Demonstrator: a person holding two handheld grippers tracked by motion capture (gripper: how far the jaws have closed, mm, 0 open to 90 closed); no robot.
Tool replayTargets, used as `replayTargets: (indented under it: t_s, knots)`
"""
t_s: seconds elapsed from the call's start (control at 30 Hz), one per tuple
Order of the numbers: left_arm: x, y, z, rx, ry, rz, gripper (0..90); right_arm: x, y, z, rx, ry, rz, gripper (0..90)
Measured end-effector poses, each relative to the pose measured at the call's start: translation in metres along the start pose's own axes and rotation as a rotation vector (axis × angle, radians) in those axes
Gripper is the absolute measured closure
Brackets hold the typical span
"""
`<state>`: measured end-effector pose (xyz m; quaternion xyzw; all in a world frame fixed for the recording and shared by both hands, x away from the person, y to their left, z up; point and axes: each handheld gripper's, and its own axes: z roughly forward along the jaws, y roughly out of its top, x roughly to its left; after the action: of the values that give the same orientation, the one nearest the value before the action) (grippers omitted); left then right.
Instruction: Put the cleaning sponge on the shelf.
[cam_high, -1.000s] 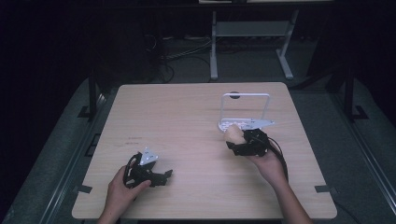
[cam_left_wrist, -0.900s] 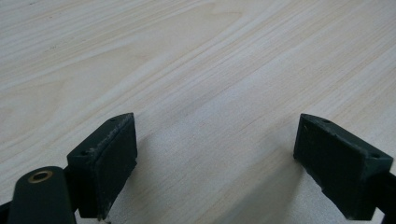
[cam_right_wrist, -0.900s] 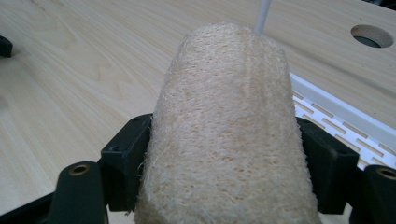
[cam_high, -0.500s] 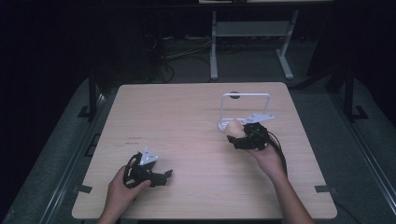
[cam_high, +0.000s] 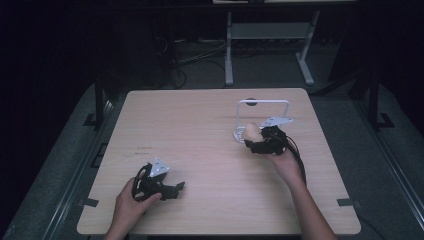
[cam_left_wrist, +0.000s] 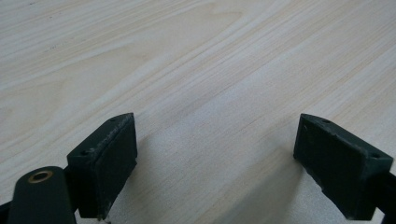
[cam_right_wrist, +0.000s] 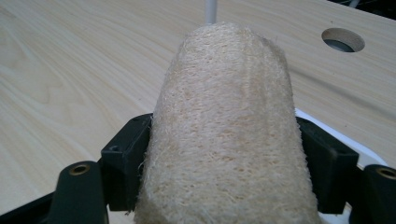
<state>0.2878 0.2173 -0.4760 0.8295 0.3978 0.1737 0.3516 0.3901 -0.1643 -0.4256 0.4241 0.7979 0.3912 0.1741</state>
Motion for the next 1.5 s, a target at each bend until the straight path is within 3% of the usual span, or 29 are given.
replayTargets:
  t_s: [0.6,1.13,1.5]
  knots:
    - [0.000,0.000,0.000,-0.004,-0.001,-0.005,12.8,-0.021,0.003,0.031,0.030,-0.037,0.032,27.0]
    - [0.000,0.000,0.000,0.000,-0.001,-0.001,12.9,-0.025,-0.001,0.049,0.073,-0.051,0.038,26.8]
    - [0.000,0.000,0.000,-0.001,-0.002,-0.001,12.9,-0.026,-0.002,0.052,0.079,-0.054,0.038,24.2]
